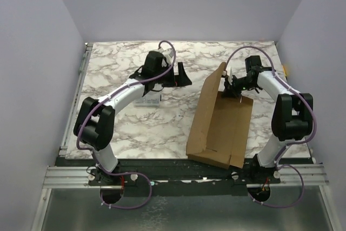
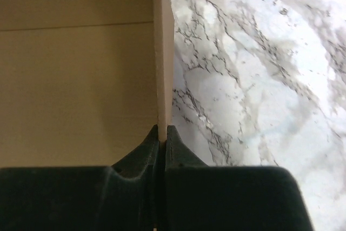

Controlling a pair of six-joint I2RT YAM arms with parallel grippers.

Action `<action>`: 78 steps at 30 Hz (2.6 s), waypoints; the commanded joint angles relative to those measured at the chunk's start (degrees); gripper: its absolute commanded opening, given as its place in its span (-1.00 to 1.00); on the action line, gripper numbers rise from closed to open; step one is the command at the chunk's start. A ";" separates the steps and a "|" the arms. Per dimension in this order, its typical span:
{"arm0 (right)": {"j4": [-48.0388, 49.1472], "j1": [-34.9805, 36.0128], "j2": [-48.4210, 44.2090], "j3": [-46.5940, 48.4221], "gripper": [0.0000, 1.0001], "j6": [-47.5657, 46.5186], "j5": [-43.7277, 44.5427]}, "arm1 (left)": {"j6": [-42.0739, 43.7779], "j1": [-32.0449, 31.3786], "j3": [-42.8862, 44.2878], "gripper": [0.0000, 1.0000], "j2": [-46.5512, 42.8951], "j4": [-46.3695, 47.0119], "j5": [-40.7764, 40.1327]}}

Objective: Fold the paper box
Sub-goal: Fold the paper box at the center of the board.

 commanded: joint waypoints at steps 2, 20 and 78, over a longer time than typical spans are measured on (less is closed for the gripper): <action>1.31 1.46 3.86 -0.02 -0.89 -0.04 0.50 | -7.23 -2.05 -15.32 0.88 -3.90 17.11 0.80; 6.70 1.84 6.84 -2.23 -0.21 8.32 2.09 | -18.13 -6.43 -17.54 0.58 6.41 27.12 -5.72; 5.27 10.46 -6.35 6.20 -0.15 43.97 -7.76 | -12.56 -0.09 -18.12 0.75 -15.54 7.43 -12.36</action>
